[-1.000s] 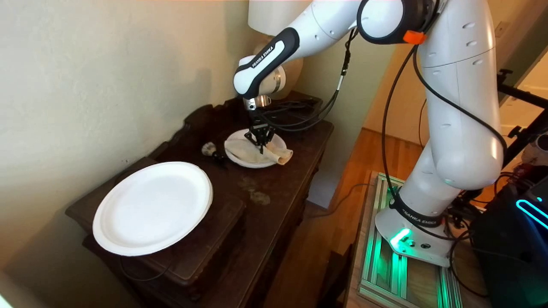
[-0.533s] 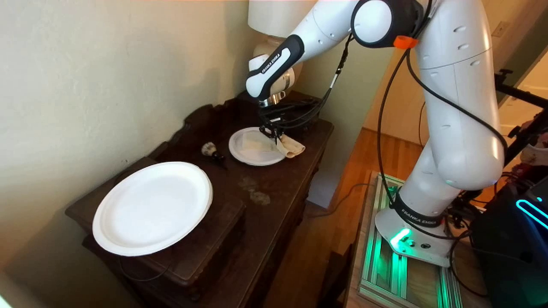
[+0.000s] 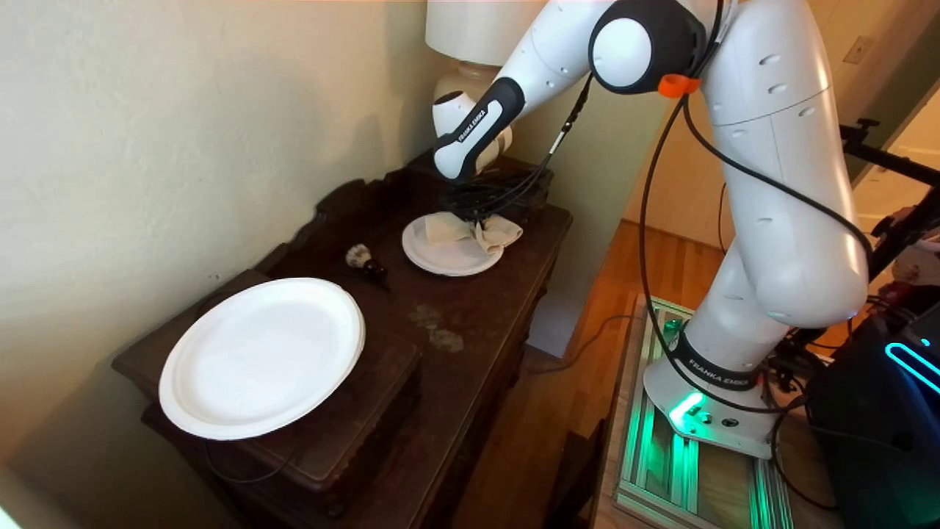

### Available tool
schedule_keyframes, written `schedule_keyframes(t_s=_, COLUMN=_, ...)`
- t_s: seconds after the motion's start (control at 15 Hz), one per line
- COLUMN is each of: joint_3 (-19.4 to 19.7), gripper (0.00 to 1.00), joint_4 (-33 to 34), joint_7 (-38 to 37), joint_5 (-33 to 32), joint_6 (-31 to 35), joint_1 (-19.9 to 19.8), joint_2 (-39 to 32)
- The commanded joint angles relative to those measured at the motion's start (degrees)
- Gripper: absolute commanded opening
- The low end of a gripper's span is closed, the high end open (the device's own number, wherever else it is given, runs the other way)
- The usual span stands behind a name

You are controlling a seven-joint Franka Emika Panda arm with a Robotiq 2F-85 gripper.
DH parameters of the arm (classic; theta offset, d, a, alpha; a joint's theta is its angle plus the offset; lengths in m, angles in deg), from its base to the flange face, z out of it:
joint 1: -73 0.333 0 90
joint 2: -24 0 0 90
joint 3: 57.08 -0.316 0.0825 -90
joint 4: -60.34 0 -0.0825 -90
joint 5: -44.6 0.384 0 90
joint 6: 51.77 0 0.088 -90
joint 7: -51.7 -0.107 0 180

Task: Use the towel to wipe the plate on the right.

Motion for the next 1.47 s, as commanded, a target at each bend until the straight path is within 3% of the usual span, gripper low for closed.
schedule_keyframes(t_s=0.0, joint_3=2.2, gripper=0.03, joint_4=0.0, joint_7=-8.3, joint_5=-2.6, joint_6=6.3, joint_1=1.8, joint_2=0.3)
schedule_keyframes(t_s=0.13, joint_3=1.6, gripper=0.03, joint_4=-1.6, joint_7=-9.4, joint_5=-2.2, joint_6=10.6, joint_1=2.3, joint_2=2.9)
schedule_keyframes(t_s=0.47, joint_3=-4.8, gripper=0.03, joint_4=-7.3, joint_7=-0.7, joint_5=1.7, joint_6=17.2, joint_1=0.5, joint_2=12.6)
schedule_keyframes(t_s=0.93, joint_3=-14.3, gripper=0.03, joint_4=-15.3, joint_7=18.4, joint_5=8.6, joint_6=15.5, joint_1=0.4, joint_2=25.2)
schedule_keyframes(t_s=1.4, joint_3=-22.4, gripper=0.03, joint_4=-13.9, joint_7=38.9, joint_5=17.6, joint_6=11.8, joint_1=1.3, joint_2=23.9)
